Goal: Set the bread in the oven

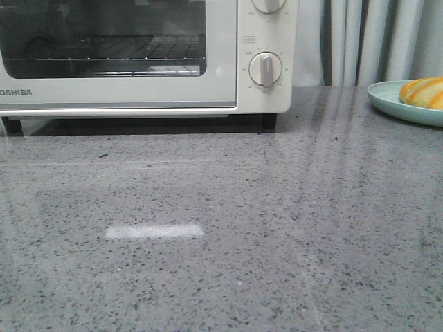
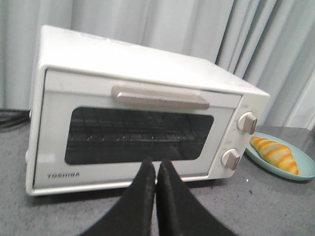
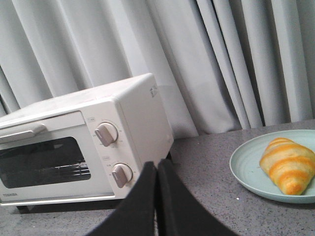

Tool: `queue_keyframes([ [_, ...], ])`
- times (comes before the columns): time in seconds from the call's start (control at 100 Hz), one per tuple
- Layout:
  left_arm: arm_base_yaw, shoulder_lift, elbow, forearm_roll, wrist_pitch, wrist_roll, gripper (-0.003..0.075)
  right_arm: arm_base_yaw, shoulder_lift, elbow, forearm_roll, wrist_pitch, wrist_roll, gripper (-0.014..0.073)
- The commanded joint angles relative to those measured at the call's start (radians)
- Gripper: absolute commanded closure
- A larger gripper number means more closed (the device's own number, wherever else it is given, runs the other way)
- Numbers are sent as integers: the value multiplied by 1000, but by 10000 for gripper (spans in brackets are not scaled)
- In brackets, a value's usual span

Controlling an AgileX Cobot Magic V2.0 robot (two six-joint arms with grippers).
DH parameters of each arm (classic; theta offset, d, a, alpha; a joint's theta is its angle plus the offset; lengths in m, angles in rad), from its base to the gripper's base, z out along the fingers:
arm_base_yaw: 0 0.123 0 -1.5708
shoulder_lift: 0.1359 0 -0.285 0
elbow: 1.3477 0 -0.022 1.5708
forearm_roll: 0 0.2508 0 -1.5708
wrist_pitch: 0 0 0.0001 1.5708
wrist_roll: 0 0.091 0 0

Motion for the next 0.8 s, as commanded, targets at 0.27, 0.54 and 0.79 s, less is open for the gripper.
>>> queue_keyframes([
  [0.27, -164, 309, -312, -33, -64, 132, 738, 1, 71, -37, -14, -93, -14, 662],
  [0.54, -268, 553, -447, 36, -107, 159, 738, 1, 75, -108, -14, 199, -14, 662],
  [0.79, -333, 697, -479, 80, -260, 159, 741, 1, 75, -193, -60, 309, -16, 662],
])
